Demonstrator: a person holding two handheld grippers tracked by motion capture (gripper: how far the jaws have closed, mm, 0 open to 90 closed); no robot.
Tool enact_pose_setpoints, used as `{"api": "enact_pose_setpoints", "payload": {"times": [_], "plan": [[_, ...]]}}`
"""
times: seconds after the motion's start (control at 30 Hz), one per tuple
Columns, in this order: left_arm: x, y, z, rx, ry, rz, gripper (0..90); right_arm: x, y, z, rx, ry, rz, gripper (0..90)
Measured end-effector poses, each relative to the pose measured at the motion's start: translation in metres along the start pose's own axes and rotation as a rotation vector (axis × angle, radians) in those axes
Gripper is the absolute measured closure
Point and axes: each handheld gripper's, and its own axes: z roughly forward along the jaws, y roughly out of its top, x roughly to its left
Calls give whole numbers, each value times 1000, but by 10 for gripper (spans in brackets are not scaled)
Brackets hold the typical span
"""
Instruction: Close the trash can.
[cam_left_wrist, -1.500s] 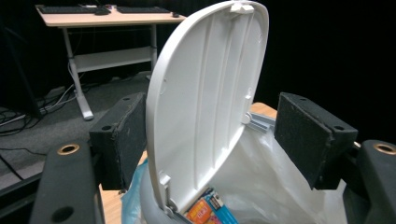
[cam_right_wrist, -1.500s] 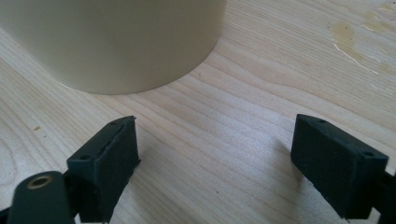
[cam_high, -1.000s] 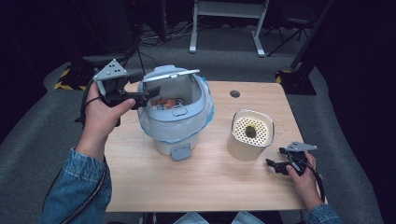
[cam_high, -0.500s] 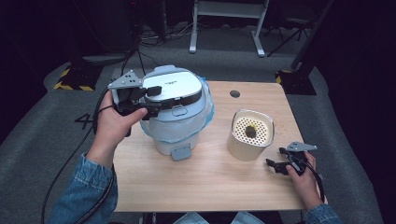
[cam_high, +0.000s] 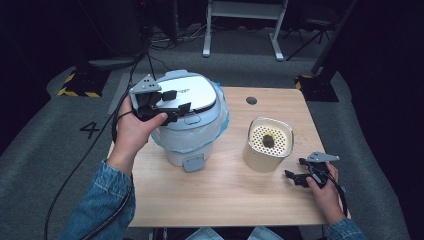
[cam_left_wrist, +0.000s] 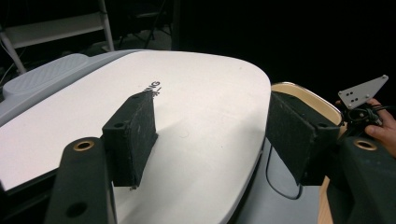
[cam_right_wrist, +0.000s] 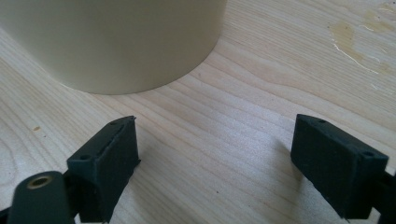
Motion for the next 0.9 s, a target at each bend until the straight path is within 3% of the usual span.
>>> {"api": "enact_pose_setpoints", "payload": {"times": [0.07,0.3,0.33,0.63,0.9], "plan": [[1,-1,2,11,23,9,354,0,0,0,0,0,-1,152],[0,-2,4,37,37,24,360,0,0,0,0,0,0,152],[-2,-2,5,43,55,51,360,0,0,0,0,0,0,152],[-4,-1,10,41,76,56,355,0,0,0,0,0,0,152],[-10,3,11,71,119,98,358,0,0,0,0,0,0,152]]}}
